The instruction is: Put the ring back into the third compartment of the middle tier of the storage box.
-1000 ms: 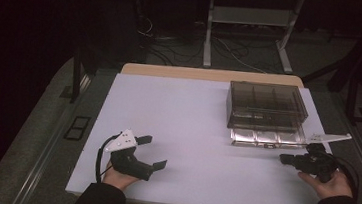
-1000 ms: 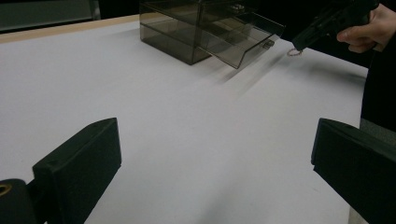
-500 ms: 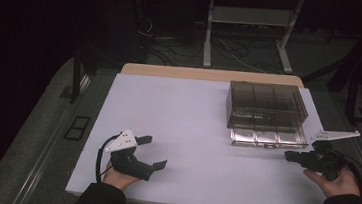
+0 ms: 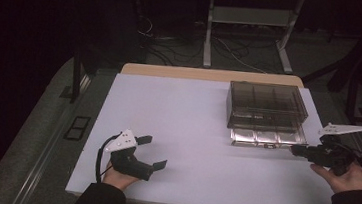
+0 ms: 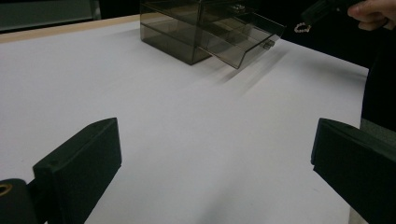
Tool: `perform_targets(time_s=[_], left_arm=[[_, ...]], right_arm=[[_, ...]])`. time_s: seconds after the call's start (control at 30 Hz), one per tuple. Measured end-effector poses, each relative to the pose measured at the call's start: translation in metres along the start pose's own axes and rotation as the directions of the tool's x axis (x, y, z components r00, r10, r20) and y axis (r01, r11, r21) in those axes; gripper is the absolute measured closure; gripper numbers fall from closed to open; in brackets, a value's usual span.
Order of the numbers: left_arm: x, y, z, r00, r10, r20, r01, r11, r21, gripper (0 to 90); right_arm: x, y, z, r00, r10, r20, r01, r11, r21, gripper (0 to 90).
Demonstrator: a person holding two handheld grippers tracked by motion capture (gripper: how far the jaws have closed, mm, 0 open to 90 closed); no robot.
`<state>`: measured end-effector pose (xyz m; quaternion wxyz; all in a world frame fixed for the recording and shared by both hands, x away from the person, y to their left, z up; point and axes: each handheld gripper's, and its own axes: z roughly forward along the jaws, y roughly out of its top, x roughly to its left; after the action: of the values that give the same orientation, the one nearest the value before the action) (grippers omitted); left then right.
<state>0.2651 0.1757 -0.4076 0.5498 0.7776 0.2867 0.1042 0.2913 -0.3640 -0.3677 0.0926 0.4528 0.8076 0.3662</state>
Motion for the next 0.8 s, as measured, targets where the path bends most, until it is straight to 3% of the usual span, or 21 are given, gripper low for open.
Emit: perform_targets(time_s=[0.4,0.8], left_arm=[[0.000,0.000,0.000,1.0000,0.001,0.003,-0.001,1.0000,0.003,0.8],[0.000,0.000,0.000,1.0000,0.002,0.004,-0.002,1.0000,0.006,0.8]], right_arm=[[-0.004,0.023,-0.016,0.9990,-0.029,0.034,0.030,0.999,-0.024,86.7],[-0.014,0.034,-0.012,0.9987,-0.022,0.046,0.023,0.999,-0.031,86.7]])
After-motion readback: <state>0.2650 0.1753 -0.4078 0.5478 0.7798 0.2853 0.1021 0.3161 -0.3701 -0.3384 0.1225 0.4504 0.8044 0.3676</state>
